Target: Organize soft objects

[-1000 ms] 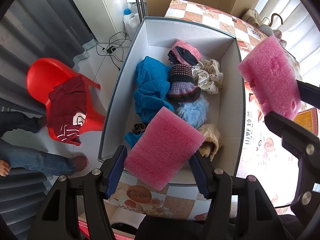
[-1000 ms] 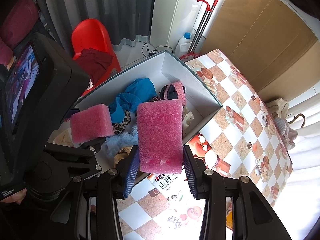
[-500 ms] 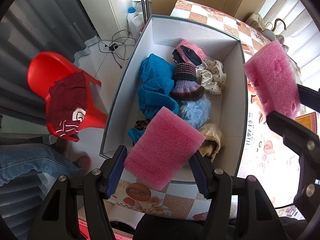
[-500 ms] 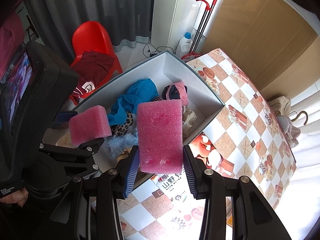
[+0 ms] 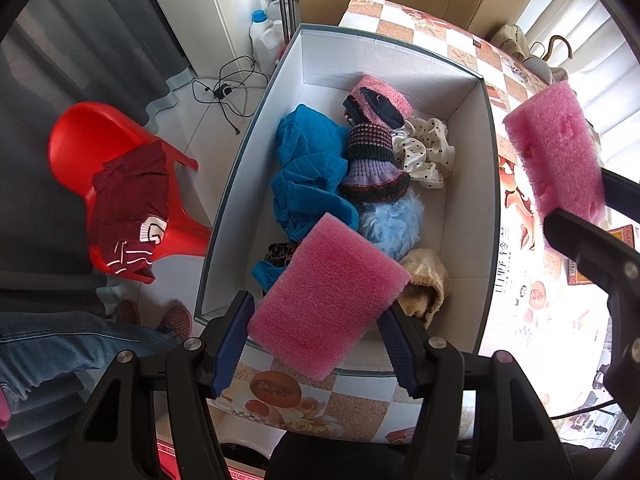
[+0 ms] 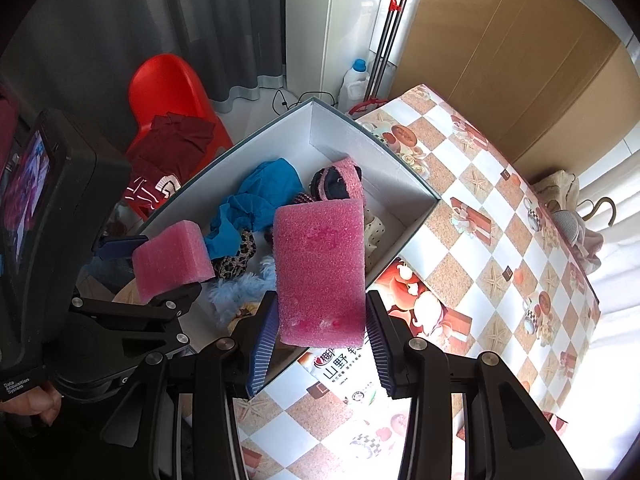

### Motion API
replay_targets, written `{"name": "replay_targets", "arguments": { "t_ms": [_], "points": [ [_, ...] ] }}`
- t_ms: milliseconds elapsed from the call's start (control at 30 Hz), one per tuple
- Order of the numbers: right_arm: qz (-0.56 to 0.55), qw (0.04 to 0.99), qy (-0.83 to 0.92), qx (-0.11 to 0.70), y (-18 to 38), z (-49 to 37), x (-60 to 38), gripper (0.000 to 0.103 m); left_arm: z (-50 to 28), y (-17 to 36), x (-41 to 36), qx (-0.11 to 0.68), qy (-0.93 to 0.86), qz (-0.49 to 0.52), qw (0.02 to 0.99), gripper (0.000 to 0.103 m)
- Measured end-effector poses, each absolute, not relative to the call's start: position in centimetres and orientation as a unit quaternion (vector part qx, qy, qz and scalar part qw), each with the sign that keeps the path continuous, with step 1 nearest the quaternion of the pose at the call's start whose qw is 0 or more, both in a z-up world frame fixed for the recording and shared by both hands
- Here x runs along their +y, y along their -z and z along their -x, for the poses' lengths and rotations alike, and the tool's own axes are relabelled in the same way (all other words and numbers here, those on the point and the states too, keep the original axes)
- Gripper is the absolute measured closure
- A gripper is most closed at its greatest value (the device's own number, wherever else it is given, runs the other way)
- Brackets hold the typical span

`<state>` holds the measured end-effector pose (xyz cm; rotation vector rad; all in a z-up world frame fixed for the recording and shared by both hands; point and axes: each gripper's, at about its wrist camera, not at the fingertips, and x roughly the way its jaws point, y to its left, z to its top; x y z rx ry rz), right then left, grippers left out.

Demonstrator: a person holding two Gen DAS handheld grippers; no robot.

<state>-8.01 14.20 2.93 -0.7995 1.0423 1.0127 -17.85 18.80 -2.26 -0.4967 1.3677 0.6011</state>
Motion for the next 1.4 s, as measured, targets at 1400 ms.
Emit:
{"name": "replay_targets", "arguments": {
  "t_ms": [1400],
  "points": [
    [0.333,0.686,-0.392,0.515,-0.4,5.4,16.7,0.059,14.2,4.5,21.0,0.634,-0.208,0.215,0.713,0.037]
  ]
}}
